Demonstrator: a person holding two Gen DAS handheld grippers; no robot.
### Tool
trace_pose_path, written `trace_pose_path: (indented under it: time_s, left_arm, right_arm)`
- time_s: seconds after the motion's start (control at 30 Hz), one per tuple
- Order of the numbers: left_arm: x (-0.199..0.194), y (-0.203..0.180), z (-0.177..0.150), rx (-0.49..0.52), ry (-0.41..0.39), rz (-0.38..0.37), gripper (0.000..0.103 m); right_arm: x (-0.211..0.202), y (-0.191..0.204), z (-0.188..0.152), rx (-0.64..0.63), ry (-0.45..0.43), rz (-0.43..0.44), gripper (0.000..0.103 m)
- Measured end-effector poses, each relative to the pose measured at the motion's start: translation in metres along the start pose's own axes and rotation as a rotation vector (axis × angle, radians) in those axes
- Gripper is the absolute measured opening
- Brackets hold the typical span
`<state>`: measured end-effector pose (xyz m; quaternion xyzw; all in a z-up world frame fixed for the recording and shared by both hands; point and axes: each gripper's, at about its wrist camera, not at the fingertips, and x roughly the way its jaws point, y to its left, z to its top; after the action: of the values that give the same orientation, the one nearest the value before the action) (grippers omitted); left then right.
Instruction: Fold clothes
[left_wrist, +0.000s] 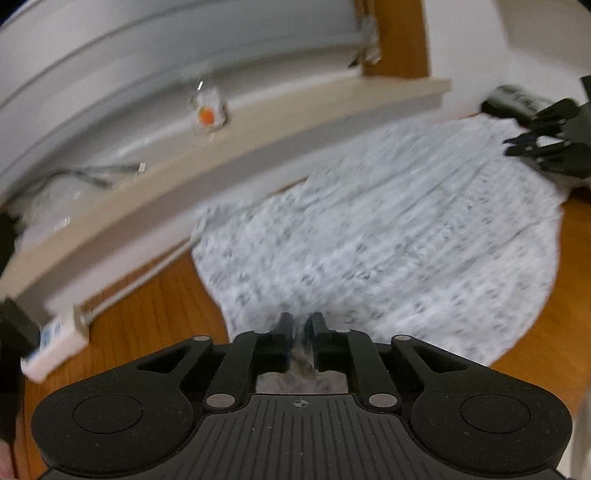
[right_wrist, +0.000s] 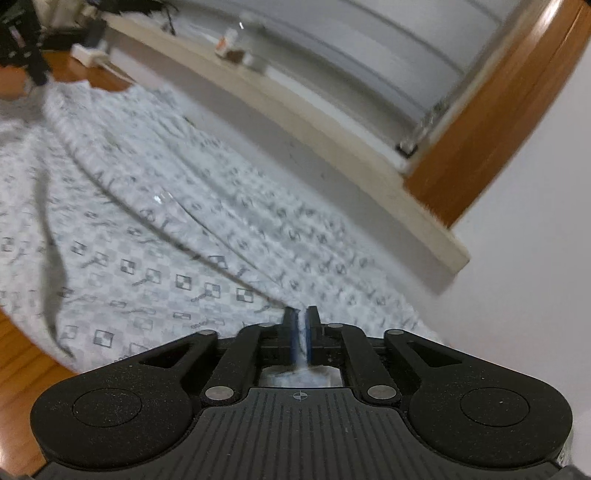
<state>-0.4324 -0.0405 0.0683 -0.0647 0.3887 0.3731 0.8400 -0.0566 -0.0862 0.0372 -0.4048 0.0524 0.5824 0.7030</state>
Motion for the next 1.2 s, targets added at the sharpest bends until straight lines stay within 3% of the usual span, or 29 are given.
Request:
trace_pose_path:
  time_s: [0.07,0.17,0.23,0.37,0.53,0.57,0.63,0.73,0.8,0.9,1.07,1.2]
  left_arm:
    - [-0.002,0.0,-0.01,-0.027,-0.012,0.012,0.035]
    - [-0.004,0.003,-0.015,-0.042,-0.031,-0.008,0.041]
    - [-0.005,0.005,-0.017,-0.051,-0.043,-0.024,0.042]
    - [-0.007,0.008,-0.023,-0.067,-0.069,-0.055,0.055]
    - [-0.002,0.008,-0.021,-0.051,-0.082,-0.077,0.054]
    - [0.002,0.007,-0.018,-0.038,-0.076,-0.062,0.048]
    - [0.003,0.012,-0.011,-0.066,-0.089,0.033,0.027]
    - [0.004,0.021,-0.001,-0.118,-0.115,0.191,0.026]
    - [0.0,0.027,-0.002,-0.164,-0.123,0.151,0.027]
    - [-0.005,0.018,-0.012,-0.138,-0.125,0.087,0.047]
    - [-0.006,-0.004,-0.028,-0.032,-0.087,-0.032,0.07]
    - [0.003,-0.013,-0.035,0.015,-0.054,-0.042,0.069]
  right_arm:
    - [0.0,0.002,-0.001,0.003,0.004,-0.012,0.015]
    - [-0.004,0.001,-0.006,0.028,-0.004,-0.009,0.027]
    - [0.0,-0.002,-0.011,0.06,0.016,0.019,0.027]
    - [0.008,-0.009,-0.02,0.127,0.03,0.066,0.027]
    - [0.008,-0.009,-0.019,0.134,0.015,0.06,0.027]
    - [0.007,-0.009,-0.019,0.138,0.007,0.052,0.027]
    - [0.005,-0.011,-0.019,0.149,-0.01,0.044,0.027]
    - [0.004,-0.016,-0.019,0.181,-0.031,0.034,0.027]
    - [0.005,-0.017,-0.021,0.19,-0.028,0.039,0.029]
    - [0.008,-0.018,-0.025,0.201,-0.02,0.049,0.03]
    - [0.012,-0.014,-0.032,0.212,-0.026,0.052,0.031]
    - [0.012,-0.014,-0.036,0.228,-0.048,0.051,0.031]
